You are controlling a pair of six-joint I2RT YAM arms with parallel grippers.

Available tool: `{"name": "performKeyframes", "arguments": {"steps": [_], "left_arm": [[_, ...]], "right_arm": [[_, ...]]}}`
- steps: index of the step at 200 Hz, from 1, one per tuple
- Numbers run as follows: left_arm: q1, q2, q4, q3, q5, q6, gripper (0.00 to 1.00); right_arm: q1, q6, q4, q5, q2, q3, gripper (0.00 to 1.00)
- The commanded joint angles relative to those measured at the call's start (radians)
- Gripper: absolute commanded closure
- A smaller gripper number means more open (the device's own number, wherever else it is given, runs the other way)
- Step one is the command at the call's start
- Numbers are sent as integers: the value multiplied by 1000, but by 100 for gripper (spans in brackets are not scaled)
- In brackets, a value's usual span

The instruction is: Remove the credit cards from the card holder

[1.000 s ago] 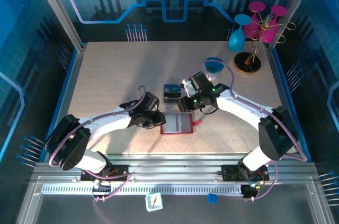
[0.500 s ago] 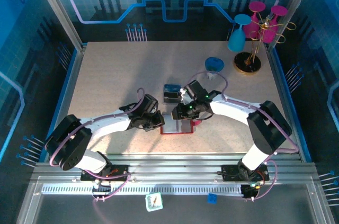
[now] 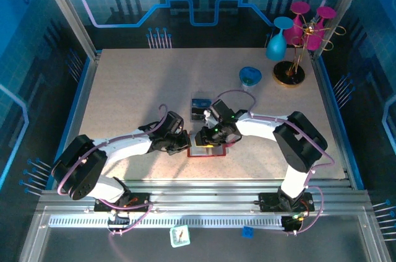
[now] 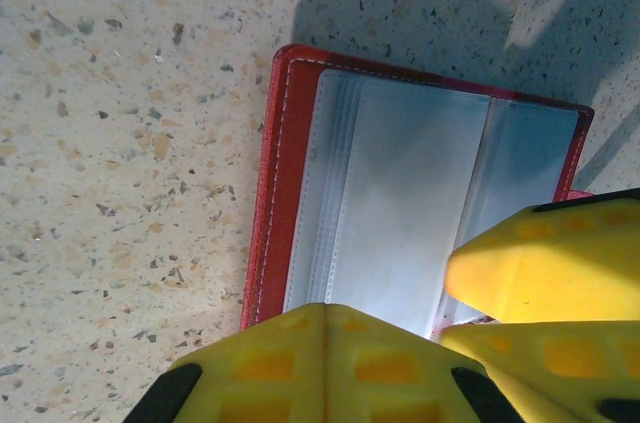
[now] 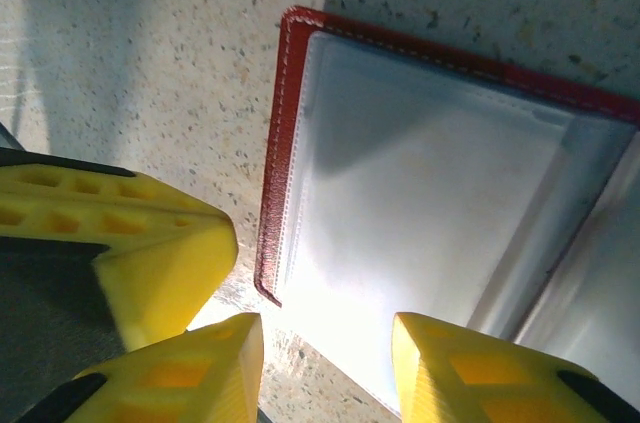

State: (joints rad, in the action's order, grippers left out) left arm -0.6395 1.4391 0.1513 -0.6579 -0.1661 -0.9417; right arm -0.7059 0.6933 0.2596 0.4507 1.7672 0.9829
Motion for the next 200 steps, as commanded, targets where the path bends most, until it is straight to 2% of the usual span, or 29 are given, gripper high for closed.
{"name": "performKeyframes", "arguments": {"steps": [1, 142, 200], "left_arm": [[7, 11, 7, 4, -18, 3, 94], [6, 43, 12, -9, -22, 7, 94], [6, 49, 14, -11, -21, 9, 94]], "right_arm": [[-15, 17, -9, 17, 25, 28, 61], [-20, 13, 2, 16, 57, 51, 60], [-20, -14, 73, -36, 60, 61, 60]]}}
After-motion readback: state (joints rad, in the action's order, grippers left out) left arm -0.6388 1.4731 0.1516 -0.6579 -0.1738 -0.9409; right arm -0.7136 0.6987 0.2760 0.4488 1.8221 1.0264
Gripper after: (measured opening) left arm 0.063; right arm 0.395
